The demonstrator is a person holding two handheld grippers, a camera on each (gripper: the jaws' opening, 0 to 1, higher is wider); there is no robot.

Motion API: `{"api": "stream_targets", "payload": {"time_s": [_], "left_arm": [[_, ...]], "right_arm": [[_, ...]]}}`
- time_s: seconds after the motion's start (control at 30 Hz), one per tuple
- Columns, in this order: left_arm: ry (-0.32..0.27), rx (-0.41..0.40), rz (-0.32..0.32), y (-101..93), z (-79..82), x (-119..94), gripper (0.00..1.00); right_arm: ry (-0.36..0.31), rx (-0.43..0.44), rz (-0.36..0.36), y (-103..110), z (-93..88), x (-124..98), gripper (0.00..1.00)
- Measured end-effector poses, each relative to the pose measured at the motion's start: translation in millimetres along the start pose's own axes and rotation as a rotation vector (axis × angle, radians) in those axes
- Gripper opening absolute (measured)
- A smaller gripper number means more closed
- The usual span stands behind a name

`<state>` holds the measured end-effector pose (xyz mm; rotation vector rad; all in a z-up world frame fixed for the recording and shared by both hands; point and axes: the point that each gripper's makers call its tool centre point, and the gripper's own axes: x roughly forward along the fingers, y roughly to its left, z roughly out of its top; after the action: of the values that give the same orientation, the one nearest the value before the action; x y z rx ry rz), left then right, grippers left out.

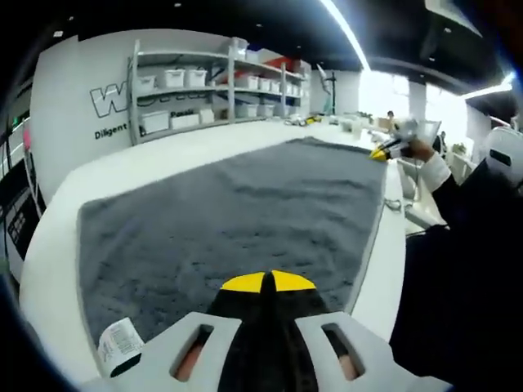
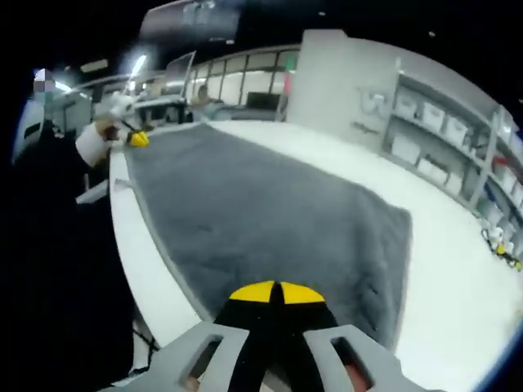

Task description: Open the folded towel by lifting each exposed corner and separating the folded layers until the towel lies flat within the target outline without major curled edges

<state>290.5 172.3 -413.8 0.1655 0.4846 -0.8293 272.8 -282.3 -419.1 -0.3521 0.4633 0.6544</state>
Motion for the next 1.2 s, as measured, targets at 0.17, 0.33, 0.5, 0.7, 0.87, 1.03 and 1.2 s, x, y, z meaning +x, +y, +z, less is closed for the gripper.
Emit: {"api": "stream_targets", "payload": {"time_s": [0.17, 0.33, 0.5, 0.7, 0.87, 1.03, 1.2], "left_arm": [[-0.002, -0.031, -0.010, -2.2, -0.9, 1, 0.01], [-0.001, -0.042, -0.035, -9.9, 0.5, 4, 0.01], [-0.045, -0.027, -0.036, -12.5, 11.7, 5, 0.01], [-0.128, 0.031, -0.036, -24.4, 33.7, 17, 0.01], [-0.111, 0.056, -0.057, -33.6, 31.1, 34, 0.01], [-0.051, 0.058, -0.090, -42.5, 19.5, 42, 0.01], [-0.043, 0.034, -0.113, -47.6, 19.5, 43, 0.01]], "right_arm": [[0.001, -0.030, 0.055, 14, 1.7, -1, 0.00], [0.022, -0.059, 0.030, 9, 3.8, -1, 0.00], [-0.087, -0.017, -0.047, -2, 34.9, 7, 0.00], [-0.142, -0.010, -0.005, 23, 59.5, 39, 0.00], [-0.069, -0.079, 0.024, 41, 52.0, 62, 0.00], [-0.048, -0.109, 0.026, 49, 51.9, 65, 0.00], [-0.043, -0.149, 0.038, 52, 52.4, 65, 0.00]]}}
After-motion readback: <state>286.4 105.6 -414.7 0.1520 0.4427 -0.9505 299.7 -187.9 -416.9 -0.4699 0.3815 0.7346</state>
